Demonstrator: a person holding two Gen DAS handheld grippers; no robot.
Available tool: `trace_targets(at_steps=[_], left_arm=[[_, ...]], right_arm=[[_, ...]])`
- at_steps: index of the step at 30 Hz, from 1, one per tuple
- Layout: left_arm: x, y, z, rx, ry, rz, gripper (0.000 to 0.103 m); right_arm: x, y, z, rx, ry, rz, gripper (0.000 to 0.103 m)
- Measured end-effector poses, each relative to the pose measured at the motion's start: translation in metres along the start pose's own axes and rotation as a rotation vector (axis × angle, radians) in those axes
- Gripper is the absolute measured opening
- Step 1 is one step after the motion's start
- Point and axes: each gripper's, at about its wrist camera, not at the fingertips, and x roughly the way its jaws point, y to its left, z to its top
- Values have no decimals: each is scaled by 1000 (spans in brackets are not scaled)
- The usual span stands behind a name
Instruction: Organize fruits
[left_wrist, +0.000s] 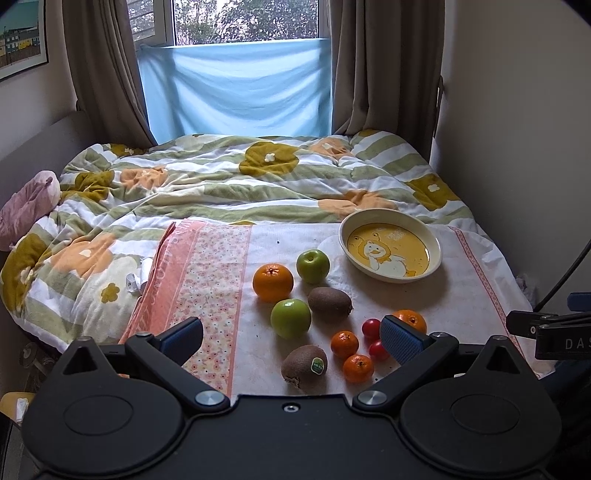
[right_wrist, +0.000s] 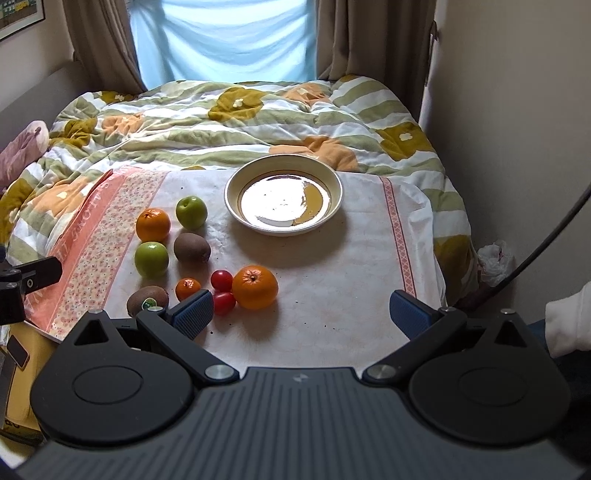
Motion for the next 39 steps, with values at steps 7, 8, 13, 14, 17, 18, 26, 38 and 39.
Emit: trace_targets(at_steps=[7,8,13,14,17,18,26,38,39], left_arm=[[32,15,-16,89,7,-56,103],[38,17,-18,117,9,-71,103],[78,26,-29,203,52,-169,100],[85,27,-31,223,61,-185,98],[107,30,-37,281,88,-224,94],[113,31,-39,296,95,-239,94],[152,18,-56,472,132,-317,85],[185,1,-69,606,157,-362,57],[185,1,-69,611,153,-363,57]], right_arm=[[33,22,-13,-12,10,103,103],[37,26,-15,-3,13,117,103],[69,46,-22,62,46,140,103],[76,50,-24,78,53,137,103],[94,60,-27,127,80,124,103],[99,63,-29,144,87,119,103],[129,84,-40,232,141,87,103],[151,93,-52,295,194,62,102],[152,93,-52,297,197,64,100]])
